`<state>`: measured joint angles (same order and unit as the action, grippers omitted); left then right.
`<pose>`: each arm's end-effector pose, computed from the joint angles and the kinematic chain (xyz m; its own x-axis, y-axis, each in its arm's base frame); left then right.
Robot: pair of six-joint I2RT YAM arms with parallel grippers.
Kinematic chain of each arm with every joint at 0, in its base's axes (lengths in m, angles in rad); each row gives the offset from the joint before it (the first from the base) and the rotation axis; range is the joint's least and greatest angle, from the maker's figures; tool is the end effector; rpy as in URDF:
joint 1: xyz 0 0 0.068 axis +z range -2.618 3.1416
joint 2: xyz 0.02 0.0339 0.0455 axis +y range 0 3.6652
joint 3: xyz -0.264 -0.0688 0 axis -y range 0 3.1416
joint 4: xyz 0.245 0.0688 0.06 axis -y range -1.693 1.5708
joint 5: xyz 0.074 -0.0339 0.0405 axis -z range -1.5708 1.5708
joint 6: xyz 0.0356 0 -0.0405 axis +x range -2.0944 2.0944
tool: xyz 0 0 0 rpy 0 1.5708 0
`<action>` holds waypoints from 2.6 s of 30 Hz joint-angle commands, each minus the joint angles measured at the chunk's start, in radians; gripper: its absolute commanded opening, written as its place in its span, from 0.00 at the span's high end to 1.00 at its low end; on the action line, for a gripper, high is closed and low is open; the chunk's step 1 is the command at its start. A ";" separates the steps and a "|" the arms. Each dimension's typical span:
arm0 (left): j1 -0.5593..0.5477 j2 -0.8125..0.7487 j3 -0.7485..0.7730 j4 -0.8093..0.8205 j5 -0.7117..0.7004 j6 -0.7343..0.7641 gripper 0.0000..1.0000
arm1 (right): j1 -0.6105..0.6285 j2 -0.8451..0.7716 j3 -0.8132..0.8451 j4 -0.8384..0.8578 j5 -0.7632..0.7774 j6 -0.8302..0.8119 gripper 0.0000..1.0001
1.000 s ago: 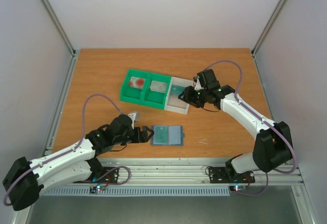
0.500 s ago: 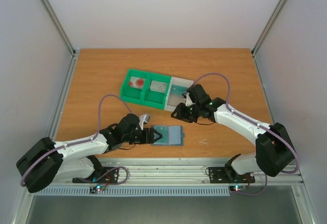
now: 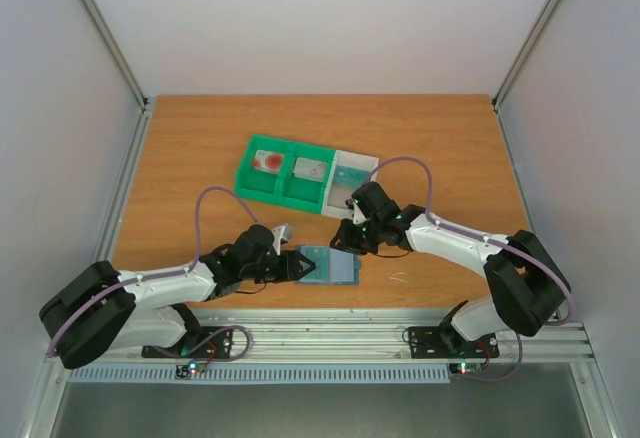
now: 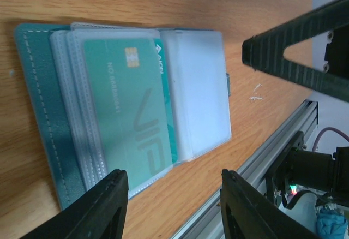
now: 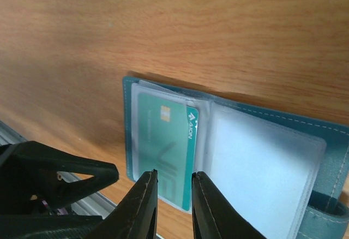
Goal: Take the credit cards out of the card holder
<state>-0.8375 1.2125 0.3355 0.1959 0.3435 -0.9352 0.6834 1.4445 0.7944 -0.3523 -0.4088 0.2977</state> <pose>0.1342 -0.1668 0.1430 -0.9541 -0.0730 -0.2906 0.1801 0.6352 -0.7511 0.2047 0.1849 0.1850 -0.8434 -0.3397 -0.4163 -0.5209 0.7072 0.4782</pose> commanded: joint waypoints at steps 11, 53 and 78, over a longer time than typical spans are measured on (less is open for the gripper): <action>-0.002 0.112 -0.008 0.132 -0.023 0.015 0.68 | 0.046 0.091 -0.065 0.167 -0.037 -0.001 0.80; -0.002 0.220 -0.061 0.202 -0.030 -0.062 0.87 | 0.080 0.102 -0.216 0.399 -0.025 0.014 0.99; -0.002 0.211 -0.073 0.171 -0.056 -0.063 0.88 | 0.057 0.049 -0.265 0.414 -0.014 0.016 0.99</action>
<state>-0.8375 1.4139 0.2909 0.4007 0.3363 -1.0061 0.7441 1.5272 0.5564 0.0650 -0.4469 0.3294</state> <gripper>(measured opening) 0.118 0.024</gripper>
